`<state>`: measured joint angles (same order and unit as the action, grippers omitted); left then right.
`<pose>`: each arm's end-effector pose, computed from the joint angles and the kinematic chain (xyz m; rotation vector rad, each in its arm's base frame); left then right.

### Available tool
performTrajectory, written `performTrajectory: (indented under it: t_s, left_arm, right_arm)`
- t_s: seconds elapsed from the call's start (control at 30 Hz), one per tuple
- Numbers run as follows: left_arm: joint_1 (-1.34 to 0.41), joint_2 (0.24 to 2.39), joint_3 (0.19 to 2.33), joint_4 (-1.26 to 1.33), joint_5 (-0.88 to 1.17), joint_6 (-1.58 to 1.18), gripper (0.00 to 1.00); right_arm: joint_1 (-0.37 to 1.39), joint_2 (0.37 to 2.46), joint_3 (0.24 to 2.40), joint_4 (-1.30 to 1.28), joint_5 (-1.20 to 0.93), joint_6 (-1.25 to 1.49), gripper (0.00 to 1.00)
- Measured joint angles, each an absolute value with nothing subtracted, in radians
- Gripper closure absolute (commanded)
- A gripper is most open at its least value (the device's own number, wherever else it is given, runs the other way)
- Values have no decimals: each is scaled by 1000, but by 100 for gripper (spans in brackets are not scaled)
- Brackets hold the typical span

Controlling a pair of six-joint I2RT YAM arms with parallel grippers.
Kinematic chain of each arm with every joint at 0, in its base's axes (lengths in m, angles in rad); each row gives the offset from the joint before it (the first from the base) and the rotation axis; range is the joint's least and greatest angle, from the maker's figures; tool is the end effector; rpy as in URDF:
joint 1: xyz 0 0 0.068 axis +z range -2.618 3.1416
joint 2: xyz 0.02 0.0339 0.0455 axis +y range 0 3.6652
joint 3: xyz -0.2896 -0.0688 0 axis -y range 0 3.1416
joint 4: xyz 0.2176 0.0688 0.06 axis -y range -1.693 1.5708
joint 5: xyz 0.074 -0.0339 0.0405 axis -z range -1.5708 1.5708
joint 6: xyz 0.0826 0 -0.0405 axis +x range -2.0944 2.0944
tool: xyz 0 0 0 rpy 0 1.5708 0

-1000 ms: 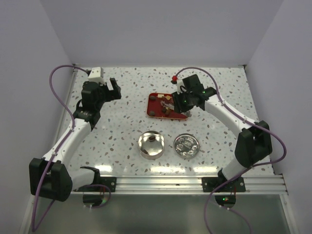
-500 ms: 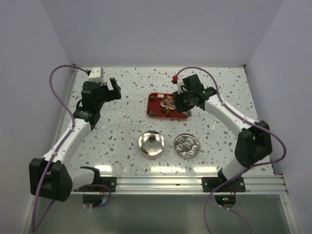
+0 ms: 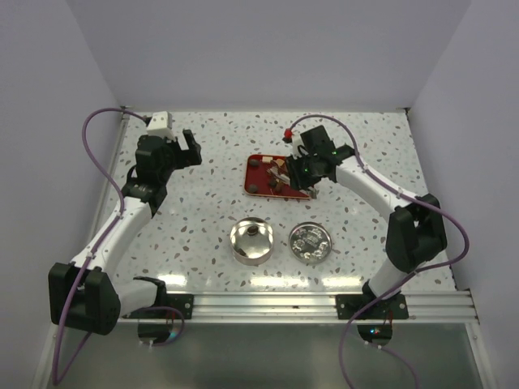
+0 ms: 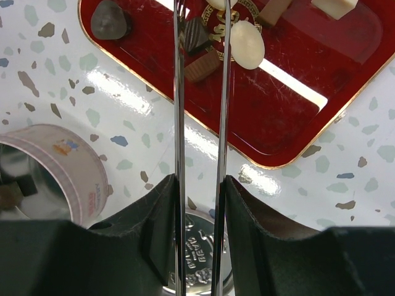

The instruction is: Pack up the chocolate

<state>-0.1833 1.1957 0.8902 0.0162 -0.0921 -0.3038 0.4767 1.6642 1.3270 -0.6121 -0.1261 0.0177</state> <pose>0.2858 -0.0452 0.3302 -0.1763 1.8581 -0.2520 0.3178 0.1758 0.2597 -0.6295 2.4677 0.3560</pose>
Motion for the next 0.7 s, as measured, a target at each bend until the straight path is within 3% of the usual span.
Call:
performTrajectory:
  t_s: [0.7]
  left_arm:
    - [-183, 1205, 890, 17, -91, -304, 0]
  right_arm:
    - [477, 1678, 1324, -624, -43, -17, 64]
